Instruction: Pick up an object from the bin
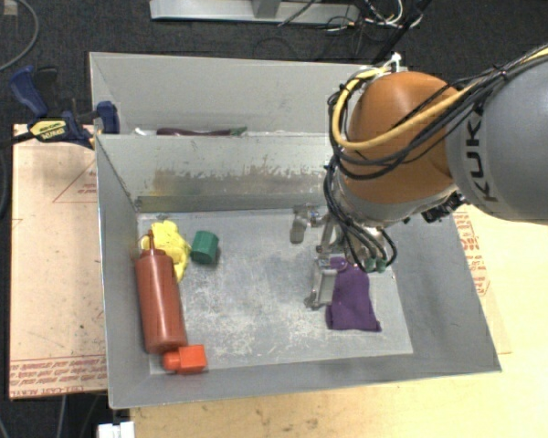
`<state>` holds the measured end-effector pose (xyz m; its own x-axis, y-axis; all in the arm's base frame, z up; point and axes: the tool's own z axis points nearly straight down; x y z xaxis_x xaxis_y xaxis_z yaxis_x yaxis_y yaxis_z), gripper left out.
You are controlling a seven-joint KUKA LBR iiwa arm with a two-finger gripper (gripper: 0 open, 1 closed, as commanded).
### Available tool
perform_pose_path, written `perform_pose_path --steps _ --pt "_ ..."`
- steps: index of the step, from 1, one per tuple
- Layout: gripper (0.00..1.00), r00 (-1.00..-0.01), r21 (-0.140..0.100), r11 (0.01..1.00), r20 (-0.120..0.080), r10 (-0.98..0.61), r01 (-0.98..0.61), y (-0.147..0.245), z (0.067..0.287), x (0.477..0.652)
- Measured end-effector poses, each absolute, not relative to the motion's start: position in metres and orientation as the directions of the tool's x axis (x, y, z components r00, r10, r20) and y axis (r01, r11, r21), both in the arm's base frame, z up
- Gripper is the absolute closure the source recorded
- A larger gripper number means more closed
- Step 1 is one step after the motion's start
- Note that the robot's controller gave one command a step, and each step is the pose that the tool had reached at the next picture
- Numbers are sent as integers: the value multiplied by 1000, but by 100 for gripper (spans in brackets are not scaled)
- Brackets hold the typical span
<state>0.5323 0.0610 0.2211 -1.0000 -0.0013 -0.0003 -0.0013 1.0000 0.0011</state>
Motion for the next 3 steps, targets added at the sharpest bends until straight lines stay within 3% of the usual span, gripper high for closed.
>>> perform_pose_path --steps 2,3 --pt "0 -999 2 999 5 -46 -46 20 209 517" --pt "0 -997 0 997 0 -78 -78 17 223 514"
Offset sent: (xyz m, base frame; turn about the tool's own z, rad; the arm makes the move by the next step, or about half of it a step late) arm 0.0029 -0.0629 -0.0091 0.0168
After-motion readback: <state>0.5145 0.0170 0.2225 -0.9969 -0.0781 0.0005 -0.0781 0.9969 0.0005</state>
